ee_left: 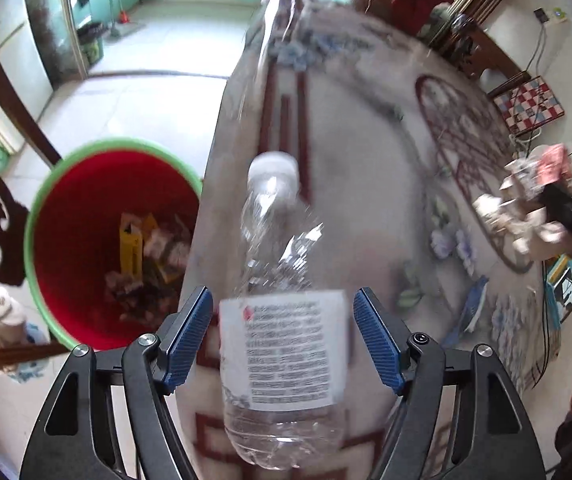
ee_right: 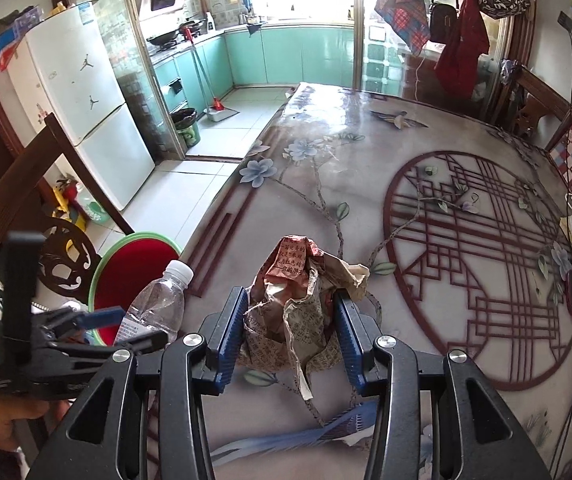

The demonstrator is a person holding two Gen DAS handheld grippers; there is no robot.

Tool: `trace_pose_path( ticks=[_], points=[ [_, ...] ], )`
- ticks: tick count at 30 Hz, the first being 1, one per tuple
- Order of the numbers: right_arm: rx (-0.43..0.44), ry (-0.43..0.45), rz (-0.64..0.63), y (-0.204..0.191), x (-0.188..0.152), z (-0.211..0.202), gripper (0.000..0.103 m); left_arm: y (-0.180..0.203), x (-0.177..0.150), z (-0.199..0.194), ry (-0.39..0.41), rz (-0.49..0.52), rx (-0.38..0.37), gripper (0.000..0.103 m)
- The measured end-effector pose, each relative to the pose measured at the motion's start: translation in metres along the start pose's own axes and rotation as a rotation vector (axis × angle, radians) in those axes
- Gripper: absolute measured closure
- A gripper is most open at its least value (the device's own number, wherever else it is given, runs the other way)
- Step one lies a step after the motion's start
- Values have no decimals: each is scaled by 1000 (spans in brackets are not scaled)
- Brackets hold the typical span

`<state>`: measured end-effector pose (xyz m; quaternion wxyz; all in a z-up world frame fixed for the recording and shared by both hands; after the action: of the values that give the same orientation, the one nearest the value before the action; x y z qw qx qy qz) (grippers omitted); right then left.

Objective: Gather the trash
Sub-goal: 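Carry the water bottle and crumpled paper over the red bucket with both grippers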

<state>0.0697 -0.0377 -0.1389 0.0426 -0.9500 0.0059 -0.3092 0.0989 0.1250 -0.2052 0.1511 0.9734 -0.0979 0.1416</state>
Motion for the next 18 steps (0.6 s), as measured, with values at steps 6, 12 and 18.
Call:
trace_pose_path(
  ticks=[6,12,18],
  points=[
    [-31,6,3,-8,0,-6,61,-13,-9,-5,2,-16,-57,49],
    [-27,22,-23,-29,10,-7,61,-32,4,-36,102,-31,-55,49],
    [11,35,-74,-63,25,0,61,-67,15,-58,166,-74,-15,49]
  ],
)
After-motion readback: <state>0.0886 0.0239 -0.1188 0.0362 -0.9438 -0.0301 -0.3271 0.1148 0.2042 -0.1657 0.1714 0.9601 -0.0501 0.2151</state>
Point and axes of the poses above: each gripper's, at about its wrist camera, not at the fingertips, and z roughly the way its jaws point, y to its right, x to its top, the point moved 1 cm from there along z, roughly the way its jaws point
